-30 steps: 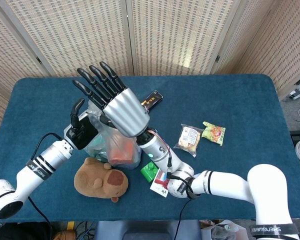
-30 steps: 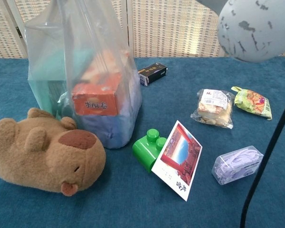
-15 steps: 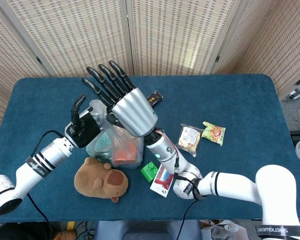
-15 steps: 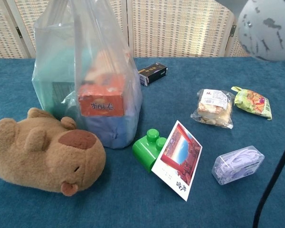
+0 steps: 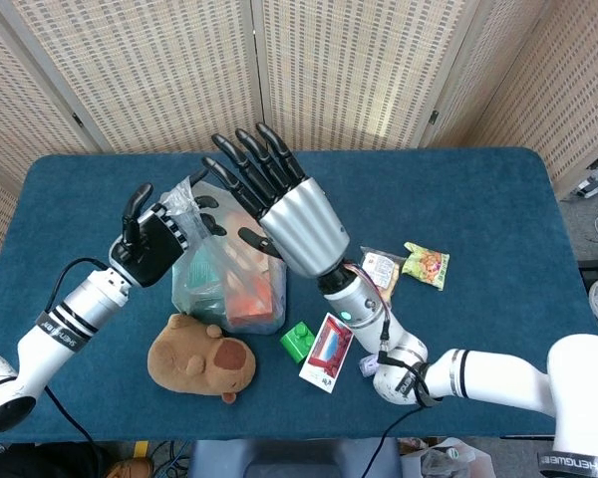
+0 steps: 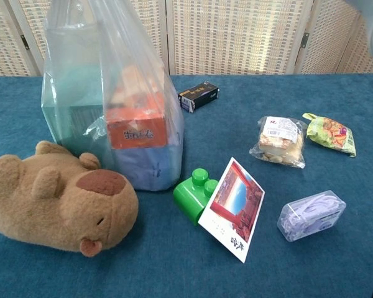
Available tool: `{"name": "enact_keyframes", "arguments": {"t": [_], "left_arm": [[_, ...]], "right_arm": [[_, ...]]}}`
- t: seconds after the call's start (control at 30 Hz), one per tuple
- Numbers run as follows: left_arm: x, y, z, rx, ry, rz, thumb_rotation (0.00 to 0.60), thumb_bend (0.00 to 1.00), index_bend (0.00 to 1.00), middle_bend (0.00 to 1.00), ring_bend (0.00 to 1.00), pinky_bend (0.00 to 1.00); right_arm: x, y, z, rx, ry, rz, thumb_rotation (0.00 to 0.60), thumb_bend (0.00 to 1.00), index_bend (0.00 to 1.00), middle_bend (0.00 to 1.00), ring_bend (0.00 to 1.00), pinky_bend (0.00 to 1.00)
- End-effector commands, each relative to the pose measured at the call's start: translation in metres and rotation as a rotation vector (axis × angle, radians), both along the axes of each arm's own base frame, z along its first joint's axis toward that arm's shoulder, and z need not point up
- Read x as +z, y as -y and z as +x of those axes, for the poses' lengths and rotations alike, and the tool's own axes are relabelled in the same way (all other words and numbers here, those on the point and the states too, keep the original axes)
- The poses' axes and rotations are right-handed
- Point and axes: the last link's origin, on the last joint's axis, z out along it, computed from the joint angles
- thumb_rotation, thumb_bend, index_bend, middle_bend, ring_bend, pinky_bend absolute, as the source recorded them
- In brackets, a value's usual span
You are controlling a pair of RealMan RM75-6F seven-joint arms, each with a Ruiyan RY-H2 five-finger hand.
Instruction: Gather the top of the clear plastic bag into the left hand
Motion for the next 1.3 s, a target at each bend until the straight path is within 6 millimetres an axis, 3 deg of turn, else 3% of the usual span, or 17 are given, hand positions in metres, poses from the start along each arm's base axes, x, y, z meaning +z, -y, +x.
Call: {"name": "enact_keyframes", "arguments": {"t": [0.03,0.13,0.23,0.27,0.3,0.5,0.7,0.87,1.3], "left_arm": [[0.003,0.001,-0.002,0.01,0.005,0.007,0.313,0.22,0.09,0.41,0.46,0.39],[0.008,0.002,-0.005,0.017,0.01,0.017,0.37,0.22,0.11,0.42,0.47,0.49],[0.012,0.005,-0.011,0.029,0.001,0.03,0.547,0.22,0.16,0.45,0.5,0.56],[0.013,0.005,-0.012,0.035,-0.002,0.034,0.592,0.22,0.19,0.47,0.52,0.59],[0.015,0.006,-0.014,0.042,-0.002,0.04,0.6,0.22,0.22,0.48,0.54,0.62],[0.016,0.009,-0.02,0.068,-0.013,0.055,0.6,0.22,0.38,0.56,0.62,0.78],[0.018,0.005,-0.021,0.069,-0.033,0.078,0.6,0.33,0.48,0.65,0.7,0.9],[0.022,0.001,-0.019,0.07,-0.042,0.103,0.6,0.39,0.5,0.67,0.72,0.92],[0.05,-0.005,-0.009,0.051,-0.005,0.191,0.6,0.4,0.52,0.68,0.73,0.92]], "right_arm": [[0.017,-0.005,-0.018,-0.008,0.011,-0.028,0.6,0.0,0.0,0.02,0.0,0.0],[0.033,-0.011,-0.04,-0.028,-0.009,-0.067,0.6,0.0,0.0,0.02,0.0,0.0],[0.046,-0.018,-0.066,-0.065,-0.047,-0.085,0.6,0.0,0.0,0.02,0.0,0.0],[0.049,-0.021,-0.074,-0.079,-0.059,-0.087,0.6,0.0,0.0,0.03,0.0,0.0],[0.051,-0.023,-0.085,-0.098,-0.082,-0.091,0.6,0.0,0.0,0.03,0.0,0.0],[0.054,-0.037,-0.139,-0.227,-0.211,-0.066,0.6,0.0,0.0,0.07,0.0,0.01],[0.052,-0.051,-0.185,-0.356,-0.288,0.002,0.6,0.0,0.0,0.11,0.01,0.09],[0.046,-0.061,-0.221,-0.462,-0.337,0.061,0.6,0.0,0.03,0.12,0.03,0.12],[0.043,-0.094,-0.296,-0.681,-0.368,0.163,0.6,0.0,0.06,0.12,0.04,0.15]]}}
